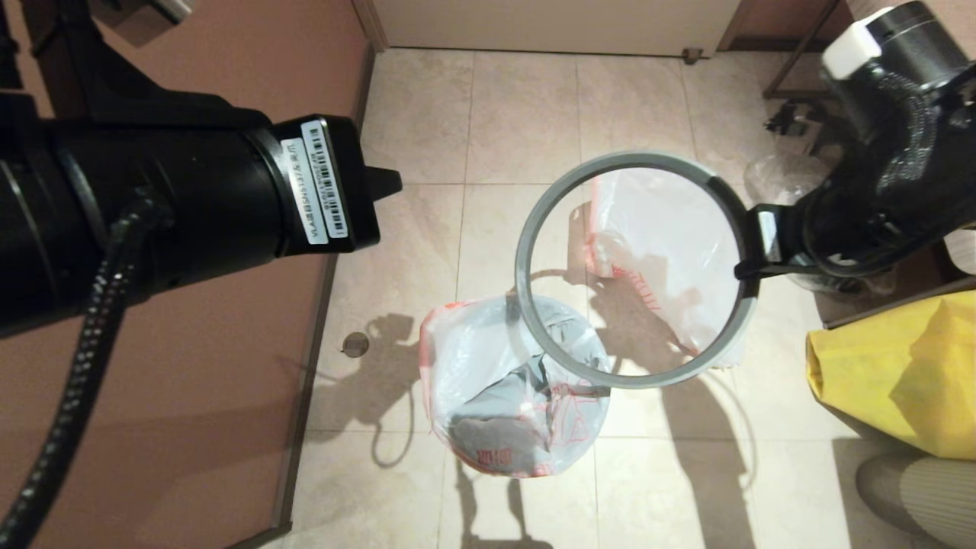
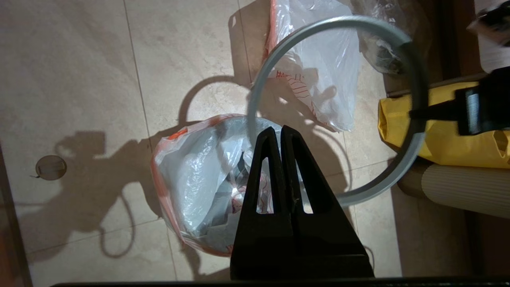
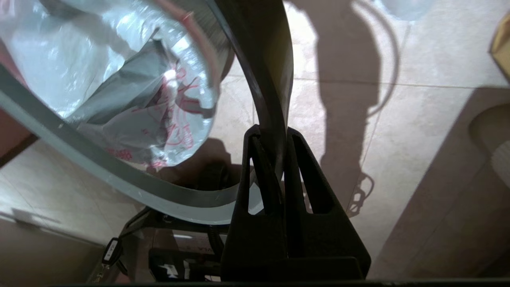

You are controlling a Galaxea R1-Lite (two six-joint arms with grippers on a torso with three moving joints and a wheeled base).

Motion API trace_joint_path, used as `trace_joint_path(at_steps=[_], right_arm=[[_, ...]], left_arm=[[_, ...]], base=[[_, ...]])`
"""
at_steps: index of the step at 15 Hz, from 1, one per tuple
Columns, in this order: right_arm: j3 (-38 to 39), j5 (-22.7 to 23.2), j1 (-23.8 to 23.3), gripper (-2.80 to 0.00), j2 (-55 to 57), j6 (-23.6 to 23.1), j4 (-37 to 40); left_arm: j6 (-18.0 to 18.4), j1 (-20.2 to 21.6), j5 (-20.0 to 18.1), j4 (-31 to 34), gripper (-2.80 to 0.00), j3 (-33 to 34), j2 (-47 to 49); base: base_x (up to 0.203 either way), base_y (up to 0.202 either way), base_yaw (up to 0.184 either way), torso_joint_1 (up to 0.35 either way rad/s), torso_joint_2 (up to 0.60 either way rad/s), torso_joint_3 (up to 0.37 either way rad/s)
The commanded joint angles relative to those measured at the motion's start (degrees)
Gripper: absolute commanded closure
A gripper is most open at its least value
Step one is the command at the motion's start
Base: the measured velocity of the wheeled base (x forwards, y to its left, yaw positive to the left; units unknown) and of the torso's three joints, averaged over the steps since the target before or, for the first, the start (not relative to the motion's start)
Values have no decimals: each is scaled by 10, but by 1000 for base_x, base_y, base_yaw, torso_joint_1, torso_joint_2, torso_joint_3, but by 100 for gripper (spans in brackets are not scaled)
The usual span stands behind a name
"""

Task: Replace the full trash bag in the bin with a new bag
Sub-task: Place the trash can ring on the trash can

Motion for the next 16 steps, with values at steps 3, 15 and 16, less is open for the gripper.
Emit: trace_joint_path(at_steps=[3, 15, 16], right_arm=[[-12, -22, 78, 0, 75, 42, 30], [-7, -23, 142, 0, 193, 67, 37], [-12, -21, 138, 0, 199, 66, 35]], left_arm=[[5, -15, 2, 1, 0, 1, -10], [10, -25, 52, -6, 0, 8, 41], [10, -24, 52, -5, 0, 8, 37]], base=[[0, 0, 0, 0, 0, 0], [0, 0, 0, 0, 0, 0], [0, 0, 0, 0, 0, 0]])
